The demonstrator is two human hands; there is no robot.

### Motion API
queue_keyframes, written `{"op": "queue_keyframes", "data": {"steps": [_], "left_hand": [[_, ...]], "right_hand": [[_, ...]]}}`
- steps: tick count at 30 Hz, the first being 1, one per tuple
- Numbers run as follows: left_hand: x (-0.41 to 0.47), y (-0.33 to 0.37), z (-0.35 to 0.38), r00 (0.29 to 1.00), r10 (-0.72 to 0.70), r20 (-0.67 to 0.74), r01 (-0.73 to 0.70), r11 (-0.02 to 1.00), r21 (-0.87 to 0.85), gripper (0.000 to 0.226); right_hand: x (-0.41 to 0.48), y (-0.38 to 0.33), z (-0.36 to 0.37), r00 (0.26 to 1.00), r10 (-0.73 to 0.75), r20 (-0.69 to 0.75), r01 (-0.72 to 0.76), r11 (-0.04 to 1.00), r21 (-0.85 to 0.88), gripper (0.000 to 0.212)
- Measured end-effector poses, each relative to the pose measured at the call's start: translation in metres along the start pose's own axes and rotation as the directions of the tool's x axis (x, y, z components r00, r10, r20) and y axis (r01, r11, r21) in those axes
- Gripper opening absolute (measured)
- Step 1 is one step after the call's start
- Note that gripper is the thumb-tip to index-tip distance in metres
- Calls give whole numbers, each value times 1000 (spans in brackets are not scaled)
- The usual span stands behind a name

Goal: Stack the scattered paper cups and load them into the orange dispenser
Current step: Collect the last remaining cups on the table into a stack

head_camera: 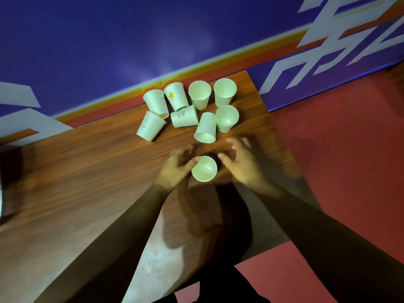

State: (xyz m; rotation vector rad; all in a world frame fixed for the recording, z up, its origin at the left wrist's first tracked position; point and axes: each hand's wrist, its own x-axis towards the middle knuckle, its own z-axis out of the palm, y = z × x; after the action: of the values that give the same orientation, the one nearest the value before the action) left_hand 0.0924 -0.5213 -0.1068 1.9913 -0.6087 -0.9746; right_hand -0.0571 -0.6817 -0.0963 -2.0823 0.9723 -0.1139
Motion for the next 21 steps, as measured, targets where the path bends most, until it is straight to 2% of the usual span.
{"op": "queue_keyframes", "data": {"steps": [2,5,8,11,13,17,21], "left_hand": [[18,12,4,998,-16,-61,19,999,45,54],[47,34,15,985,-130,-110,132,991,10,67],[67,51,26,967,-239,-89,239,971,-19,76],[86,53,33,948,-308,-85,312,949,37,84],[93,47,36,937,-334,-98,343,935,94,80],[85,44,35,958,-254,-132,269,958,105,68],[59,55,22,966,-182,-185,190,981,25,63]], "right_hand": [[19,-2,-14,995,-17,-101,10,997,-74,46],[50,-4,-22,987,-43,-156,19,988,-151,47],[74,-2,-18,993,-5,-117,-19,979,-204,46],[85,4,-11,997,32,-65,-49,960,-276,34],[84,7,-8,999,11,-38,-22,954,-299,25],[78,13,-8,998,-38,-46,24,961,-276,19],[65,11,-19,987,-45,-152,26,992,-122,21]]}}
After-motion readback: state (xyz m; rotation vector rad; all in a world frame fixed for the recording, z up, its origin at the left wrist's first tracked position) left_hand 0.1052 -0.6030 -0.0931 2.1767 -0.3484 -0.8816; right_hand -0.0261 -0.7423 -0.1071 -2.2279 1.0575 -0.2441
